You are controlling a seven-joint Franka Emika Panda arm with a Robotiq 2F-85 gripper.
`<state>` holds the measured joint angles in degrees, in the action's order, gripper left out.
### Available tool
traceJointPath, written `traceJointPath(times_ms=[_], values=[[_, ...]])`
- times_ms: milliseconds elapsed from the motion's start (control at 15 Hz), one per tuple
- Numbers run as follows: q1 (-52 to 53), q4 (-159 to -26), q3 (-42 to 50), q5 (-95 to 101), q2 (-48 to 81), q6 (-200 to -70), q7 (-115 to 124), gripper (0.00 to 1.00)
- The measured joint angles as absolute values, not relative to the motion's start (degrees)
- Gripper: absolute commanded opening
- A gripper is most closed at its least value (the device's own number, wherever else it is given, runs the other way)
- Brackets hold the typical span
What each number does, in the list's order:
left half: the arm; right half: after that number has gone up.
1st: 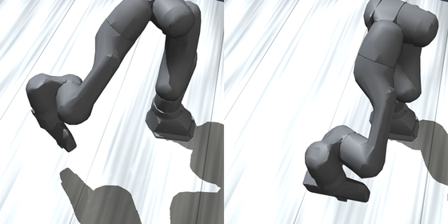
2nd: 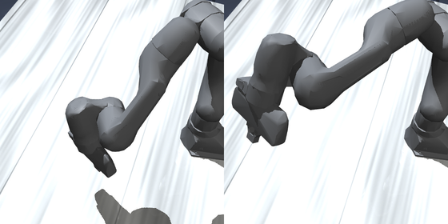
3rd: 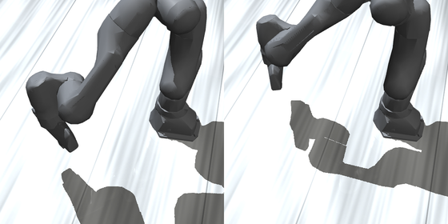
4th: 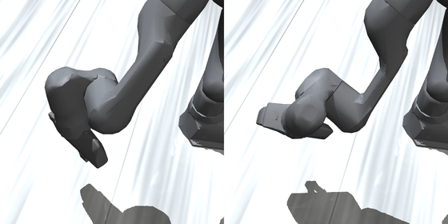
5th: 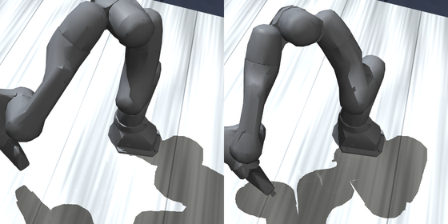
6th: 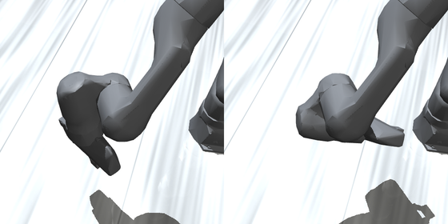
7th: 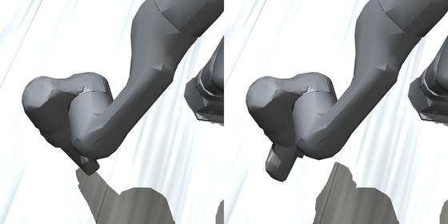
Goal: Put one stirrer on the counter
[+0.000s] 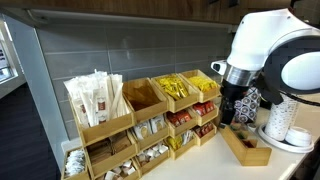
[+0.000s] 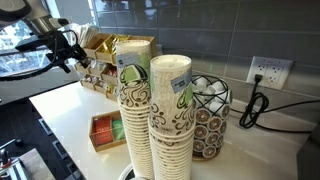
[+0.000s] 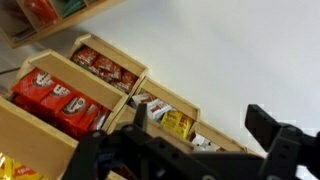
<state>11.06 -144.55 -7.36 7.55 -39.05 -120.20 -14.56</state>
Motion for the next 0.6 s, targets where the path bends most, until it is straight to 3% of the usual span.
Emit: traceJointPath(times_ms=[600], values=[[14.1, -143.5, -9.6, 6.9, -31.5, -151.4, -10.2, 1.00]])
